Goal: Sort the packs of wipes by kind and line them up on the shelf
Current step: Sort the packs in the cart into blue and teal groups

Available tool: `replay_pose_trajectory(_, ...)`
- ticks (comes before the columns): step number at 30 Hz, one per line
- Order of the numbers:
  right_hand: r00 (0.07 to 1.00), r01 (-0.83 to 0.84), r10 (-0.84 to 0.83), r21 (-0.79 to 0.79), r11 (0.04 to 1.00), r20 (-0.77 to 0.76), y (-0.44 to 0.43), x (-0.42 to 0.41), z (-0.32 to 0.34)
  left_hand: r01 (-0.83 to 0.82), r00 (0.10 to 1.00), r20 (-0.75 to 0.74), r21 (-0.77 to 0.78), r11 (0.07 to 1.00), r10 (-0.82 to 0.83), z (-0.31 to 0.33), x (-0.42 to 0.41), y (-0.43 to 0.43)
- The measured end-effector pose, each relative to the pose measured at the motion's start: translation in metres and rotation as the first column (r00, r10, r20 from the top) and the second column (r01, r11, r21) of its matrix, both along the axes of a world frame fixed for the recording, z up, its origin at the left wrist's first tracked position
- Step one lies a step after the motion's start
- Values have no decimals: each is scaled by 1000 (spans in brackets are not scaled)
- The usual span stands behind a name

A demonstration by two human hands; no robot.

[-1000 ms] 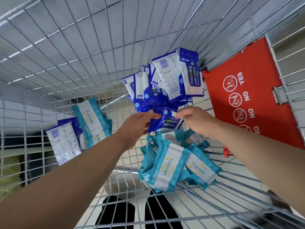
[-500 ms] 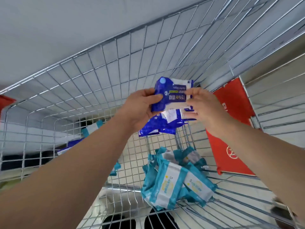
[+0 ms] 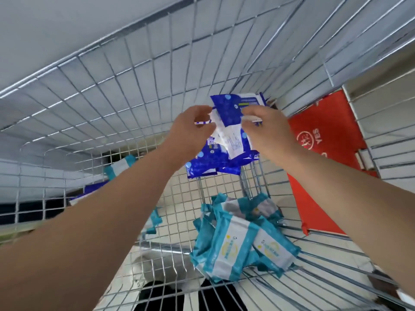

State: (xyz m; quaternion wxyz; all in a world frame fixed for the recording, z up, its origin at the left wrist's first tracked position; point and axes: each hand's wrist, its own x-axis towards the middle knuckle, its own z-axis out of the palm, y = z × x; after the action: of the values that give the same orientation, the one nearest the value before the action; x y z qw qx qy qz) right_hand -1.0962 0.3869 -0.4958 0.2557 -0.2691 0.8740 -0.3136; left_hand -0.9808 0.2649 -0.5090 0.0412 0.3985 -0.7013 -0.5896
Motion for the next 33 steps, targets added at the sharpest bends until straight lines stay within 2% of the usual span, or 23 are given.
replay_pose_trajectory(4, 979, -196, 195, -20, 980, -62, -23, 47, 8, -19, 994, 103, -137, 990, 34, 12, 73, -29)
replay_pose_trajectory(8, 941, -338, 339, 10, 941, -10, -55, 109, -1, 4, 947, 313, -250, 968, 77, 4, 165, -56)
replay_pose_trajectory(12, 899, -435, 424, 116, 893, 109, -75, 164, -36, 16, 830, 549, -199, 980, 98, -27, 240, -66)
replay_pose_trajectory(15, 901, -418, 384, 166, 893, 201, -81, 193, -63, 47, 728, 682, -143, 989, 64, -55, 270, -64)
replay_pose_trajectory(19, 889, -421, 359, 195, 886, 285, -83, 213, -92, -73, 766, 633, -84, 994, 110, -80, 279, -59)
replay_pose_trajectory(22, 876, -433, 350, 221, 874, 331, -84, 219, -107, -132, 765, 614, -143, 981, 193, -92, 276, -59)
replay_pose_trajectory(26, 882, -399, 309, 216, 891, 357, -86, 218, -110, -64, 707, 680, -212, 975, 194, -105, 269, -60)
replay_pose_trajectory(28, 884, -388, 298, 211, 897, 360, -86, 217, -111, -60, 687, 703, -196, 979, 183, -107, 266, -62)
replay_pose_trajectory(33, 894, -321, 227, 199, 926, 387, -85, 218, -115, -209, 744, 631, -91, 974, 219, -106, 264, -62)
